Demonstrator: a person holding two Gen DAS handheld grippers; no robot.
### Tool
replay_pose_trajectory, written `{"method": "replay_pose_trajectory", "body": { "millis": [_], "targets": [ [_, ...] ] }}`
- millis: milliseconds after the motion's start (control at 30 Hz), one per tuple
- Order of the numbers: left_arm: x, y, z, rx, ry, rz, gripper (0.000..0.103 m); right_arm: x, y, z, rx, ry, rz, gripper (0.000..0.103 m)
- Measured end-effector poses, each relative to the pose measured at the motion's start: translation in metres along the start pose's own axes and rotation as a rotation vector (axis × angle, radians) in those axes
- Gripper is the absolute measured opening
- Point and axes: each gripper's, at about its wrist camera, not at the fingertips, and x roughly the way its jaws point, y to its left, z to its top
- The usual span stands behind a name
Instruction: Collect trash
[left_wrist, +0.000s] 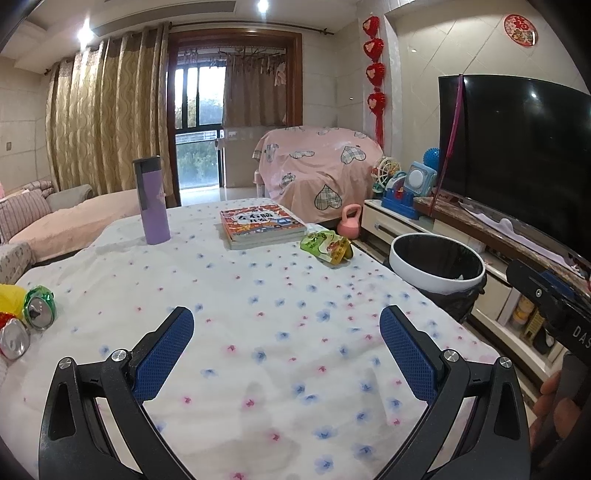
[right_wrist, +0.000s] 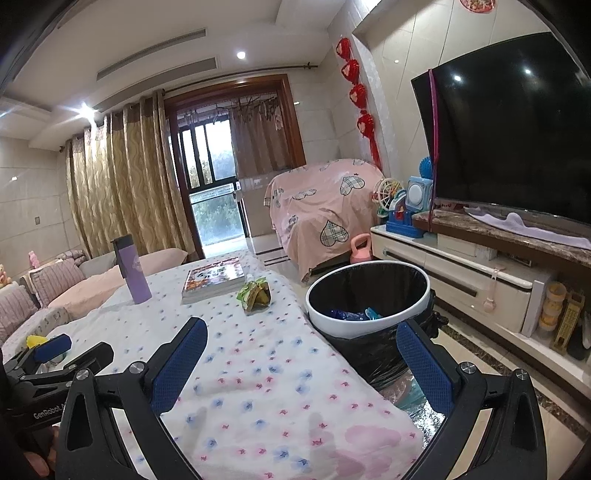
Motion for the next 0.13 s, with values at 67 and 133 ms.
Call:
{"method": "replay_pose_trajectory", "body": {
  "millis": [67, 133],
  "targets": [
    [0.0022, 0.0014, 0.0002, -0.004, 0.010, -0.007, 0.103, 0.0008, 0.0014, -0.0007, 0.002, 0.009, 0.002, 0.103],
    [0.0044, 0.0023, 0.0005, -0.007, 0.019, -0.013, 0.103, 0.0013, 0.0074, -0.0022, 0.006, 0.022, 0.006, 0.103]
  ]
}}
